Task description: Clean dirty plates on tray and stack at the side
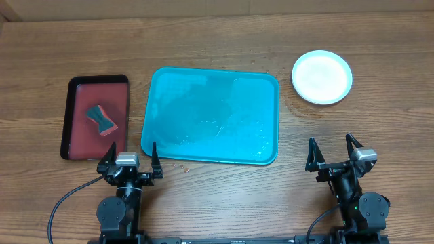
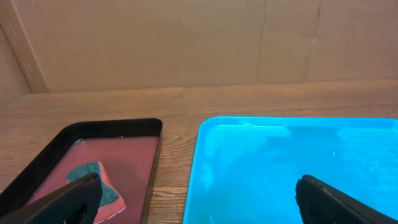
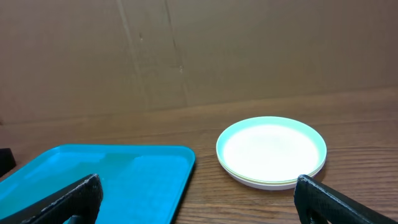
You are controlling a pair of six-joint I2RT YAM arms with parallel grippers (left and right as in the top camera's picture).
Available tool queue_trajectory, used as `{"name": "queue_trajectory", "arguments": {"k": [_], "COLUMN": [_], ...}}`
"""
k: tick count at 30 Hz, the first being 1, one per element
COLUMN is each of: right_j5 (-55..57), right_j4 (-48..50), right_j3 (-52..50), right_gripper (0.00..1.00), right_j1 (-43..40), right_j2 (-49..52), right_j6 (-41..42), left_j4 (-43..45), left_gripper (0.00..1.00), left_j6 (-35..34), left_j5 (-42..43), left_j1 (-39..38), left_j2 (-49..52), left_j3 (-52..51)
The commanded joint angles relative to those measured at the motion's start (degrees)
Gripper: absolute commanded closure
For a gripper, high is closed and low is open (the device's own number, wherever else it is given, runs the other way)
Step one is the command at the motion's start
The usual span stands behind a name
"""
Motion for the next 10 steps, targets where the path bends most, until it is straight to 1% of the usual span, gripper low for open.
{"name": "queue_trajectory", "arguments": {"k": [1, 10], "right_j5": [0.37, 0.37], "right_j4": [0.28, 0.28], "right_j3": [-0.57, -0.57], "right_gripper": [0.0, 0.0], "right_j1": [0.28, 0.28], "right_j2": [-0.46, -0.46], "right_j6": [0.02, 0.02], "left_j4": [-0.09, -0.09], "left_gripper": [0.0, 0.0], "left_j6": [1.09, 1.09], "left_j5": [-0.52, -0.52], "left_j1": [-0.37, -0.37], "left_j2": [-0.57, -0.55], "left_j3": [-0.24, -0.24]}}
